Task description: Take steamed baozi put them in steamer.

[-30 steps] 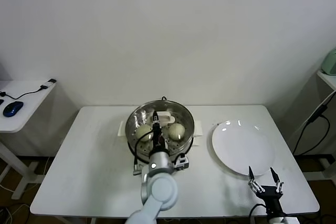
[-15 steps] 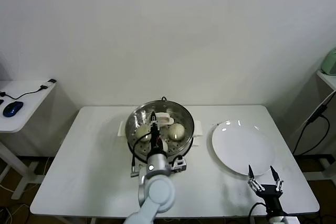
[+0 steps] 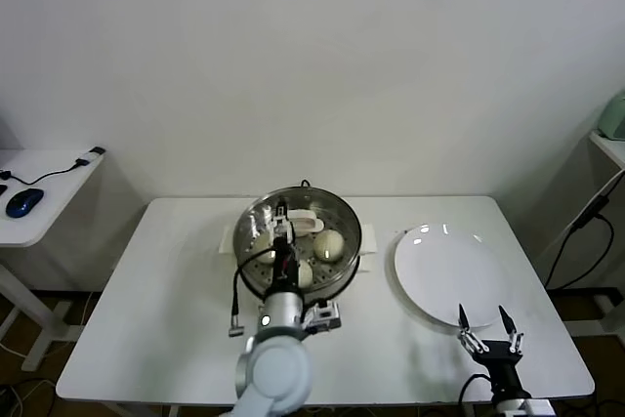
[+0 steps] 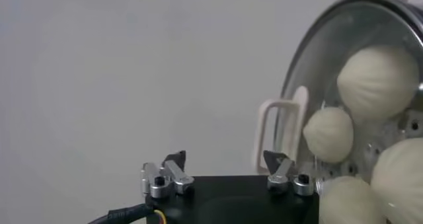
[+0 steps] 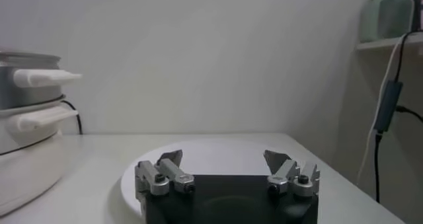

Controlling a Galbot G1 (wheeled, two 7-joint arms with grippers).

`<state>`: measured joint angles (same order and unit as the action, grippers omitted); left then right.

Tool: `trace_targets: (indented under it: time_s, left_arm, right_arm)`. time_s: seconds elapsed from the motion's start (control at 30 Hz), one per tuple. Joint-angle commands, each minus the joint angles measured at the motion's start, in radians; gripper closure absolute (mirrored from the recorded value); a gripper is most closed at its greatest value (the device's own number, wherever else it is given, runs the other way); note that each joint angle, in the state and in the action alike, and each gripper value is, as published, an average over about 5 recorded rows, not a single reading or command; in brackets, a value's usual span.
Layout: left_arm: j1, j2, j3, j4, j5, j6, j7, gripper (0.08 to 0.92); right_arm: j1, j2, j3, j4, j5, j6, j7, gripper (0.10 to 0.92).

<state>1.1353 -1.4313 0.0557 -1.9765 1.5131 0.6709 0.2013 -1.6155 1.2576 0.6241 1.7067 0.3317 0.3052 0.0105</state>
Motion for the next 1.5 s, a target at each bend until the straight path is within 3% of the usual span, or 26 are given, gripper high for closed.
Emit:
trace_targets:
  time_s: [0.03,0.23,0.37,0.6,0.77,0.9,1.13,1.5]
  left_arm:
    - [0.009,0.032,0.014,-0.089,-0.085,-0.004,-0.012,0.217]
    - [0.14,0.083,-0.125,-0.169,-0.479,-0.24,-0.222,0.178]
    - [0.252,0.089,-0.318,-0.202,-0.849,-0.402,-0.308,0.177]
    - [0.406,0.09,-0.682,-0.2,-1.426,-0.704,-0.281,0.177]
    - [0.44,0.147,-0.854,-0.111,-1.773,-0.754,-0.232,0.177]
    - [0.431,0.176,-0.879,0.043,-1.819,-0.796,-0.195,0.177]
    - [0.406,0.177,-0.787,0.258,-1.778,-0.884,-0.168,0.177]
    - [0.396,0.147,-0.708,0.321,-1.716,-0.933,-0.165,0.177]
  right_arm:
    - [-0.016,-0.04,-0.02,0.033,0.003,-0.006,0.017,0.203]
    - [-0.023,-0.036,-0.019,0.046,-0.001,-0.006,0.013,0.203]
    - [-0.024,-0.037,-0.017,0.054,-0.005,-0.002,0.012,0.203]
    - [-0.017,-0.041,-0.015,0.045,0.001,0.013,0.011,0.203]
    - [-0.011,-0.037,-0.018,0.031,0.009,0.013,0.013,0.203]
    - [-0.01,-0.034,-0.018,0.024,0.022,0.011,0.015,0.203]
    - [-0.014,-0.04,-0.016,0.025,0.04,-0.001,0.009,0.203]
    - [-0.006,-0.041,-0.02,0.023,0.042,-0.005,0.007,0.203]
